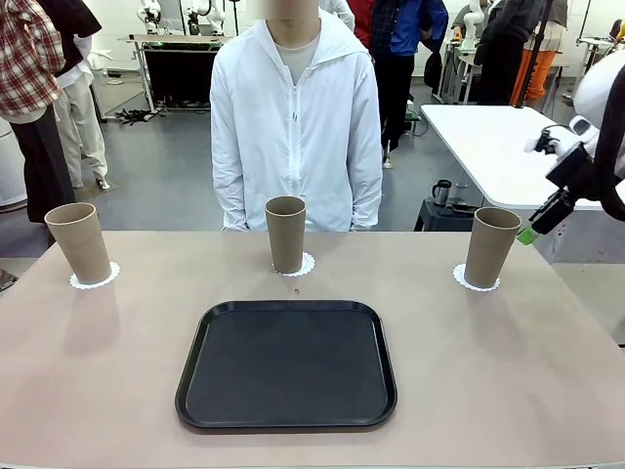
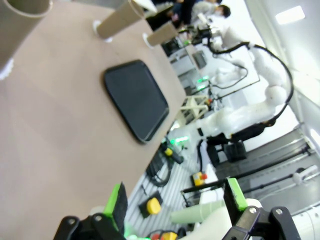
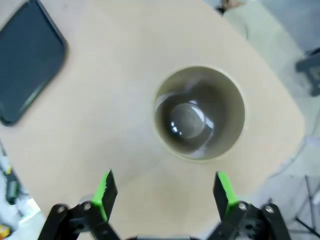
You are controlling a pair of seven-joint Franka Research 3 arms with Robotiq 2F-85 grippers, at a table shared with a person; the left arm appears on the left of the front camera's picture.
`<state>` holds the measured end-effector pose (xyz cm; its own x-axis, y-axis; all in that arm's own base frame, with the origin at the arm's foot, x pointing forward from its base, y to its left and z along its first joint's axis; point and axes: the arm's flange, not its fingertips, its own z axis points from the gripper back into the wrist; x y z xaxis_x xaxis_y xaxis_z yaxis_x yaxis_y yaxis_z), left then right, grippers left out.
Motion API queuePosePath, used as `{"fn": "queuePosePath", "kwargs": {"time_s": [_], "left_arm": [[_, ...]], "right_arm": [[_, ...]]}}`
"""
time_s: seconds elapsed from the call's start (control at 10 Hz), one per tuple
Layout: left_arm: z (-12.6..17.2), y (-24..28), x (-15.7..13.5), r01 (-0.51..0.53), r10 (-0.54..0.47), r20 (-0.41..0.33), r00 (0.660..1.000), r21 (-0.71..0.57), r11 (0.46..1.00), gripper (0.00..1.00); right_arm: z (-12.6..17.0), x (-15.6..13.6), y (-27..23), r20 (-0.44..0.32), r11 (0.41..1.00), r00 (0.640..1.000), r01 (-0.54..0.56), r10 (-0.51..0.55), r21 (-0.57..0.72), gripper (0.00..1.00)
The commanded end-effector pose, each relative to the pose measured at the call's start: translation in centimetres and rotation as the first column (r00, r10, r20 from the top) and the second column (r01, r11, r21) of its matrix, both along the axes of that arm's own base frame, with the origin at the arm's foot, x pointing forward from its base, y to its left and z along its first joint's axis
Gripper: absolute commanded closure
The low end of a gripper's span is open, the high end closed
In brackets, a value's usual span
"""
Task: Place coasters on the table and set cups on them.
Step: Take one Reusable plastic cup from the Flat Tray and place it on a coaster set by the human.
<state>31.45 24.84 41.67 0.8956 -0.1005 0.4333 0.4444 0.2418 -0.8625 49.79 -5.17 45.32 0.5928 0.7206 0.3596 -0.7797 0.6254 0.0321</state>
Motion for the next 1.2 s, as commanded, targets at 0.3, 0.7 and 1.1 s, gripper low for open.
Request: {"fn": "queuePosePath", "kwargs": {"time_s": [0.3, 0.7, 1.1], "left_arm": [[0.1, 0.0, 0.0, -0.014, 0.014, -0.003, 1.000, 0.002, 1.000, 0.00], [0.1, 0.0, 0.0, -0.014, 0.014, -0.003, 1.000, 0.002, 1.000, 0.00], [0.1, 0.0, 0.0, -0.014, 0.014, -0.003, 1.000, 0.002, 1.000, 0.00]], "right_arm": [[4.2, -3.4, 5.7, -0.024, 0.964, 0.996, 0.081, -0.090, -0.255, 0.00], [4.5, -3.2, 5.5, -0.069, 0.965, 0.992, 0.082, -0.101, -0.248, 0.00], [4.7, -3.3, 5.8, -0.027, 0.966, 0.996, 0.074, -0.083, -0.248, 0.00]]}}
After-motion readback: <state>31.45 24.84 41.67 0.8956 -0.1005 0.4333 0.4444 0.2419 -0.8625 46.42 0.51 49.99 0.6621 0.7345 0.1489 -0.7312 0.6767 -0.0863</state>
